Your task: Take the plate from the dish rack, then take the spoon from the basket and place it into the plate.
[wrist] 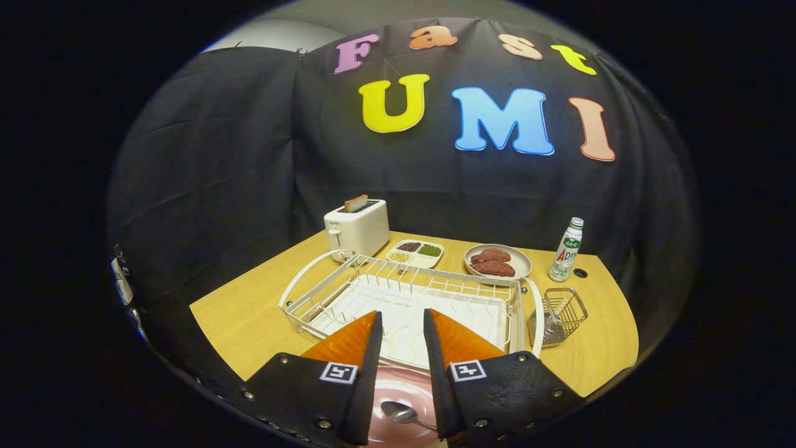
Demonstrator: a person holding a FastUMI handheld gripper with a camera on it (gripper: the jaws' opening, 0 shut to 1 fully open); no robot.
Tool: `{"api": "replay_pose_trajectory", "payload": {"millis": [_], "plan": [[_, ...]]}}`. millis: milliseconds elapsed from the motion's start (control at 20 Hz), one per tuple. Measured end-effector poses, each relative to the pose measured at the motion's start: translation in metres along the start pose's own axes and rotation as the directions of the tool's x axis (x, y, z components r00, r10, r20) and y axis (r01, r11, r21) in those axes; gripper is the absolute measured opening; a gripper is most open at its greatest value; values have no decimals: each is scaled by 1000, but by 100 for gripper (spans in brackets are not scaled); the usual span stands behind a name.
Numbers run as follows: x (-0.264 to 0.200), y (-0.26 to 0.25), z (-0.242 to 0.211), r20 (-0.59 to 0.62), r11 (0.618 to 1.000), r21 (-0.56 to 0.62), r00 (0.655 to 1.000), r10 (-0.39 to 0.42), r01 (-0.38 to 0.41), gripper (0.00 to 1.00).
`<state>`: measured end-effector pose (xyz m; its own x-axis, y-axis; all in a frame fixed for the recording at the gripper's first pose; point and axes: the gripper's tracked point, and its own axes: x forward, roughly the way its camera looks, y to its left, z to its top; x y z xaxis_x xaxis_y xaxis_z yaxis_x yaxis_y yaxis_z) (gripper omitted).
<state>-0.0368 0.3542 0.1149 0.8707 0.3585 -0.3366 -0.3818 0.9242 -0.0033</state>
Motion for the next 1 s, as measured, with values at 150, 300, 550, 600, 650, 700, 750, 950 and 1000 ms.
{"api": "replay_pose_trajectory", "payload": {"millis": [150,300,550,600,650,700,750,950,1000], "plan": [[-11,-28,22,47,998,6,997,-64,63,40],[-43,-66,88,187,988,9,971,-151,152,40],[-91,-106,195,338,980,16,921,-193,200,40],[-99,-111,212,351,980,35,916,-195,195,40],[-106,-116,226,362,979,51,910,-202,197,40],[-111,-121,239,373,978,64,904,-210,201,40],[-116,-125,246,378,976,73,900,-217,204,40],[-123,-137,256,377,973,98,897,-230,209,40],[-123,-141,256,375,971,95,896,-237,218,40]]}}
